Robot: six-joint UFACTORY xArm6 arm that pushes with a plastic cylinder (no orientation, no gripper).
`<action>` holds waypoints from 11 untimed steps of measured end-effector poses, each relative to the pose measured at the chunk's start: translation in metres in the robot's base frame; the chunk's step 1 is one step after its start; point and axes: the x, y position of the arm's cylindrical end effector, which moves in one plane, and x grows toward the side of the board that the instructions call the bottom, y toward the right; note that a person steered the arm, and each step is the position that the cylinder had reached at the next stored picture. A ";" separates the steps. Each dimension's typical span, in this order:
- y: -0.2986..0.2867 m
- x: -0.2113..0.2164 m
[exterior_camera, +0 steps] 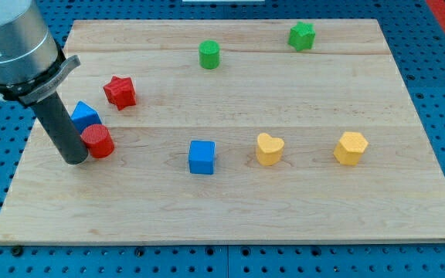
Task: Slide the red star to the left of green circle
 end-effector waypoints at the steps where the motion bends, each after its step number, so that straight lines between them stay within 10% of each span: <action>1: -0.031 0.000; 11: 0.008 -0.143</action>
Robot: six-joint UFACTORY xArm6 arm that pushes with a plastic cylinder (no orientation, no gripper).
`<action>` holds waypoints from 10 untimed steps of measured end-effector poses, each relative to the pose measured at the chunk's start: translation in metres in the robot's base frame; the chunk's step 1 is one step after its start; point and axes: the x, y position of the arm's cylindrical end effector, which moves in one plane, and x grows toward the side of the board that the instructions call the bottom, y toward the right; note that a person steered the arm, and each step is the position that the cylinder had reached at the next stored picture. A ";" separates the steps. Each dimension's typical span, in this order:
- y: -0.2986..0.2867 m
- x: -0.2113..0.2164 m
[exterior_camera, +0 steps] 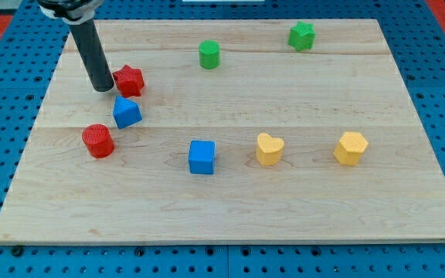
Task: Slide the red star to the left of green circle
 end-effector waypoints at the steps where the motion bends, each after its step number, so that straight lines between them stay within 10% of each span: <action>1: 0.009 -0.007; 6: 0.141 0.074; 10: 0.087 -0.021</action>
